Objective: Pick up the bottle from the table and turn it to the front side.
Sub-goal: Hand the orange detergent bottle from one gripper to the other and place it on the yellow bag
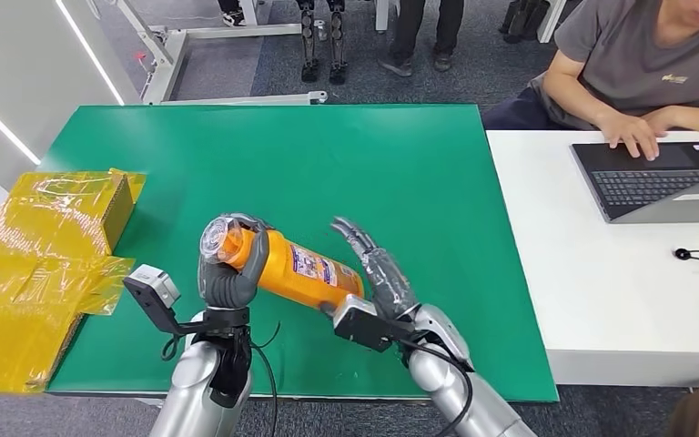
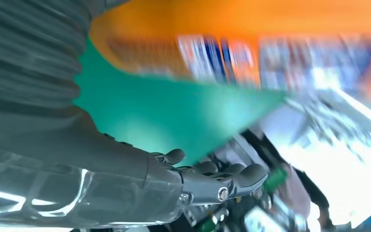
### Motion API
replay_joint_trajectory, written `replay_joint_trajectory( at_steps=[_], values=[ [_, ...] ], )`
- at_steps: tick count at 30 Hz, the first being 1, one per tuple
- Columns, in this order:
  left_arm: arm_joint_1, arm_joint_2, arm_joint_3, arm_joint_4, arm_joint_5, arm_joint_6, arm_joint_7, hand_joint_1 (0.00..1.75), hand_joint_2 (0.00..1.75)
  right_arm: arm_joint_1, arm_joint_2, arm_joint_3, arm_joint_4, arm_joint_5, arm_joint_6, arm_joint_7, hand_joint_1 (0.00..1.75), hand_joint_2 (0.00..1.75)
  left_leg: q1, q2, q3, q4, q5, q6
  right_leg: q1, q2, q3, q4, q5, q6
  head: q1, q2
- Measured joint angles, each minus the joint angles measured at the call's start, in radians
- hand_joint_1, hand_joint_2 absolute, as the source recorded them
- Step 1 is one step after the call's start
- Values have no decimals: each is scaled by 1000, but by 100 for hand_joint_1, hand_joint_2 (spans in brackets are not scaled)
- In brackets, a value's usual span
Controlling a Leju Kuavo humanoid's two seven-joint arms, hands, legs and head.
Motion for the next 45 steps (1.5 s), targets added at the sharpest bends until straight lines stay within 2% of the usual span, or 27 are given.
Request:
replay_joint_trajectory(
  at_steps=[4, 9, 13, 16, 20, 24, 28, 32, 35, 38, 42, 45],
  values=[
    [3, 0, 13, -1, 7, 18, 0, 175, 175, 40, 8, -26, -68, -169, -82, -71, 0, 175, 0, 0, 0, 0, 0, 0, 0, 0, 0, 0, 0, 0, 0, 0],
    [4, 0, 17, -4, 9, 23, 0, 175, 175, 74, 10, -35, -123, -220, -103, -92, 0, 175, 0, 0, 0, 0, 0, 0, 0, 0, 0, 0, 0, 0, 0, 0],
    [5, 2, 17, -10, -16, 56, 0, 175, 175, 110, 11, -40, -168, -313, -142, -154, 0, 175, 0, 0, 0, 0, 0, 0, 0, 0, 0, 0, 0, 0, 0, 0],
    [5, 11, 17, -33, -93, 135, 1, 175, 175, 154, 11, -40, -223, -376, -170, -198, 0, 175, 0, 0, 0, 0, 0, 0, 0, 0, 0, 0, 0, 0, 0, 0],
    [5, 32, 18, -66, -170, 219, 5, 175, 175, 186, 11, -38, -276, -397, -177, -212, 0, 175, 0, 0, 0, 0, 0, 0, 0, 0, -1, 0, 0, 0, 0, 0],
    [6, 69, 18, -109, -377, 377, 48, 175, 175, 215, 12, -22, -318, -402, -200, -235, 0, 175, 0, 1, 0, -1, 0, 0, 0, 1, -1, 0, 0, 0, 0, 0],
    [1, 161, 18, -149, -662, 462, 144, 175, 175, 258, 16, -1, -365, -405, -221, -242, 0, 175, 0, 1, 0, -1, 0, 0, 0, 1, -1, 0, -1, -1, 0, 0],
    [-66, 308, 17, -141, -910, 482, 223, 175, 175, 297, 16, 1, -407, -414, -227, -243, 0, 175, 1, 1, 0, -1, 1, -1, 0, 1, -2, 1, -1, -2, 0, 0],
    [-159, 425, 17, -111, -979, 474, 259, 175, 175, 328, 16, 0, -440, -407, -209, -243, 0, 175, 1, 2, 0, -1, 1, -2, 1, 2, -2, 2, -1, -2, 0, 0],
    [-215, 523, 17, -92, -1014, 451, 284, 175, 175, 347, 15, -1, -462, -402, -189, -243, 0, 175, 1, 5, 0, -1, 1, -2, 0, 5, -3, 3, -1, -3, 0, 0],
    [-236, 620, 6, -64, -1093, 375, 315, 175, 175, 348, 15, -2, -467, -412, -169, -243, 0, 175, 1, 5, 0, -1, 1, -2, 0, 5, -4, 3, -1, -3, 0, 0],
    [-250, 672, -9, -26, -1115, 333, 313, 175, 175, 348, 15, -3, -467, -418, -163, -243, 0, 175, 0, 4, 0, -1, 1, -3, 0, 4, -4, 2, -1, -3, 0, 0]
  ],
)
